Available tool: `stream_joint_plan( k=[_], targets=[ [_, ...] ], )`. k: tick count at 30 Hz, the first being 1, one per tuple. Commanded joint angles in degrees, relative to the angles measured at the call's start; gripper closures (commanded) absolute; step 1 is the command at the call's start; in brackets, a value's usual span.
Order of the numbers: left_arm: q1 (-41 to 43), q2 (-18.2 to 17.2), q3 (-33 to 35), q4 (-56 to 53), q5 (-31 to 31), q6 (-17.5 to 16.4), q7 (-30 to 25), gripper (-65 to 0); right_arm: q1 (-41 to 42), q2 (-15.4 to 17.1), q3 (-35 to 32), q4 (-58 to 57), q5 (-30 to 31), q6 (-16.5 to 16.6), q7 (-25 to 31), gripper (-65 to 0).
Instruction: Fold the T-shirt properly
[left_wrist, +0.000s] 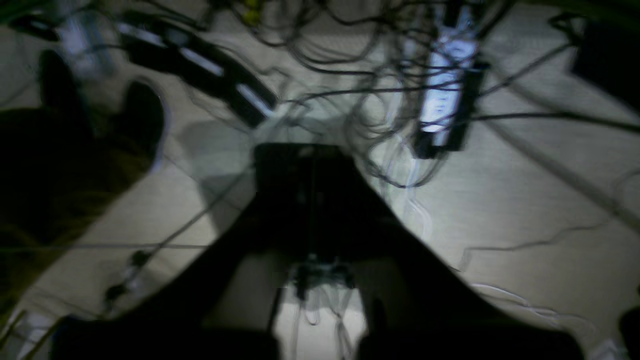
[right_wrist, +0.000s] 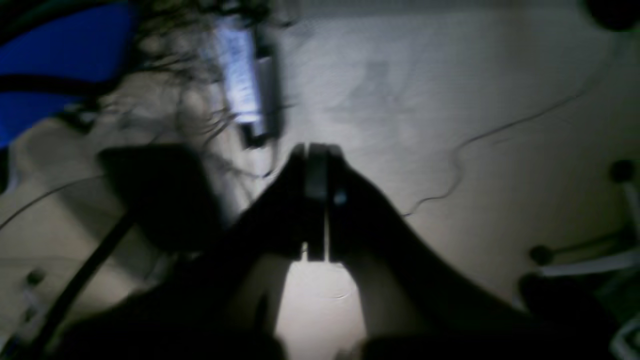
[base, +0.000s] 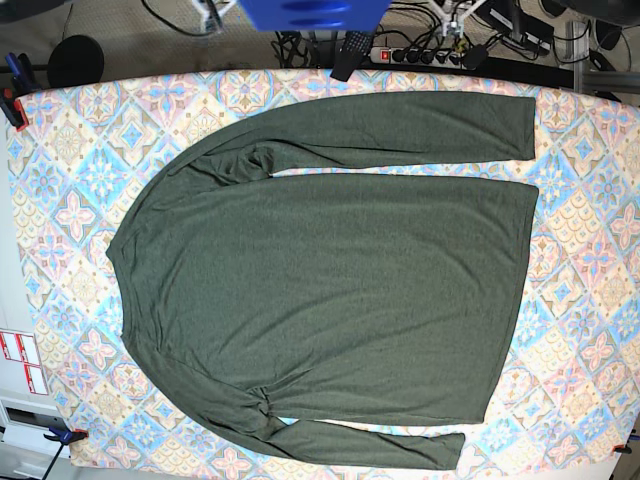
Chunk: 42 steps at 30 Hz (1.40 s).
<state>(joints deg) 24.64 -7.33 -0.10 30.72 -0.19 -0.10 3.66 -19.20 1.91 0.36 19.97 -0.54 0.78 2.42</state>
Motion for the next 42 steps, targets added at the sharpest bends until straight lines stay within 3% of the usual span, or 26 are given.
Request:
stream_joint_plan(
  k=[1,6,19,24,27,33,42],
  targets=[
    [1.42,-0.18,0.05,1.41,-0.03,-0.03,-0.19,0.0,-1.68,0.15,0.03,1.79,0.14,-0.03,0.44,0.0],
    [4.24,-1.41,0.05,5.10,-0.12,-0.03,-0.28,0.0,-5.46,0.15,0.12,6.28,0.14,-0.03,0.44,0.0],
    [2.83,-1.15,-0.03,5.10,-0.12,-0.03,-0.10,0.0,-5.37,0.15,0.12,6.28,0.23,-0.03,0.35,-0.1],
    [-1.30,-0.18,0.05,0.36,-0.12,-0.03,-0.01,0.0,-3.52,0.07,0.12,6.63,0.23,-0.03,-4.74,0.0],
    [0.54,-0.27,0.05,1.41,-0.12,-0.03,-0.19,0.0,-3.52,0.07,0.12,7.33,0.23,-0.03,-4.74,0.0],
    [9.51,-0.89,0.05,14.69,-0.21,-0.03,-0.10,0.0,-8.89,0.07,0.12,14.01,0.23,-0.03,-1.32,0.0],
    [21.64,-3.79,-0.30,34.38,-0.47,-0.03,-0.10,0.0,-19.70,0.15,0.12,28.43,0.23,-0.12,-1.23,0.0]
  ],
)
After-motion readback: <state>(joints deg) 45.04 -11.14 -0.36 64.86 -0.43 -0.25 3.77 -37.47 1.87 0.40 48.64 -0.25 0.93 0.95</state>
